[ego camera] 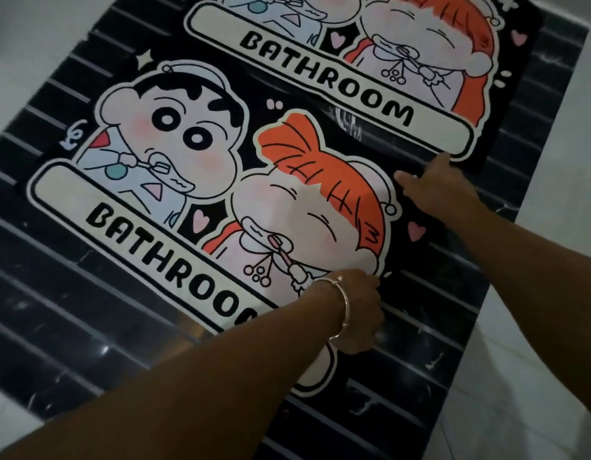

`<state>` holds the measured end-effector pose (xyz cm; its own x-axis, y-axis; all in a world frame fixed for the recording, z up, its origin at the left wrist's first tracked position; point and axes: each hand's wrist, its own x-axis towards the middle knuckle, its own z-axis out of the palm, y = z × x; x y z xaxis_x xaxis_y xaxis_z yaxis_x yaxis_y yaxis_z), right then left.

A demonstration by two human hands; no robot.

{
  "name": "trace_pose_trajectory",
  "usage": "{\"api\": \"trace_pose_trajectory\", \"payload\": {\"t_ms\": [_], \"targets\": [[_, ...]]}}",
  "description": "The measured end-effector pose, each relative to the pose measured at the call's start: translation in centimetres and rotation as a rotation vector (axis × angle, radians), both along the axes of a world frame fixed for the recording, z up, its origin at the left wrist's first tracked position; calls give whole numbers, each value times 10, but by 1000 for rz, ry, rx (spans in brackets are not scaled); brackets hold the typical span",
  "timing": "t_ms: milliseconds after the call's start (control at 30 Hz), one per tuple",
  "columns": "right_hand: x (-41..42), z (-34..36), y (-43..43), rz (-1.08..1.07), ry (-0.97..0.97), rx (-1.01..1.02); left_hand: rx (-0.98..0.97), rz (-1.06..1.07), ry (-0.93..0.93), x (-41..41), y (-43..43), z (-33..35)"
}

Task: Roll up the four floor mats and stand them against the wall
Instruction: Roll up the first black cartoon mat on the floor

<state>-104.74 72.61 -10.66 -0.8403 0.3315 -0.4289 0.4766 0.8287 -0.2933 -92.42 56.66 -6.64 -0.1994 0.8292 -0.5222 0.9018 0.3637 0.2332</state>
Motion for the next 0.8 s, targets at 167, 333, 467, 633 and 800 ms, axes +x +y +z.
{"api": "trace_pose_trajectory", "payload": {"t_ms": [167,333,467,633,800], "targets": [[11,4,5,135,-124,-58,-211,-5,-93,15,6,-6],[21,5,-14,113,-27,-157,-301,126,-19,20,0,-14],[36,2,-30,-29,93,-276,-451,279,-23,24,-12,-16],[40,5,-62,-300,62,-681,-677,529,19,1,-43,-9],[34,18,-116,-206,33,-741,-655,509,32,-2,-98,-10]]}}
